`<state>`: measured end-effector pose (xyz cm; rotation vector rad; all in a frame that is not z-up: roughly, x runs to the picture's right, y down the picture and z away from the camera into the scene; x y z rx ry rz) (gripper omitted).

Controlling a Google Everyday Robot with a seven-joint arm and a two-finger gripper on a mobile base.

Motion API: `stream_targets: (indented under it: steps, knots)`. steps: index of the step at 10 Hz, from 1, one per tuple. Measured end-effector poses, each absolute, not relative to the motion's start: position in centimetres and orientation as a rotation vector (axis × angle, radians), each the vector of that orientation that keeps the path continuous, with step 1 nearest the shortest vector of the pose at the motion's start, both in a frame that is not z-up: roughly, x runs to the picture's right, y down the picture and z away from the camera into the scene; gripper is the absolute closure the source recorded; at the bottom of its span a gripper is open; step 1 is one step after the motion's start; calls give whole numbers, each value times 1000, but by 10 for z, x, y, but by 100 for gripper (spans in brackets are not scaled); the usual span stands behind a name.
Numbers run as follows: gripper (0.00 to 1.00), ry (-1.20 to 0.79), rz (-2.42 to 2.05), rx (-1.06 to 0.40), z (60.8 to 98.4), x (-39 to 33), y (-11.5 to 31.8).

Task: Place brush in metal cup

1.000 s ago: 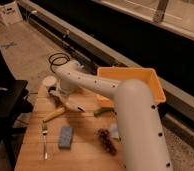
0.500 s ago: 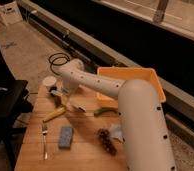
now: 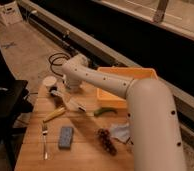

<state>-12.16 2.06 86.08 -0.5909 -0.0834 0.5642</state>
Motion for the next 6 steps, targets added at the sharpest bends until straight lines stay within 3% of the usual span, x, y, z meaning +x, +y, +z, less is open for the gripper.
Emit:
stream_targets:
  steps: [6]
  knots:
    - [37,-63,597,-548,850,-93,4]
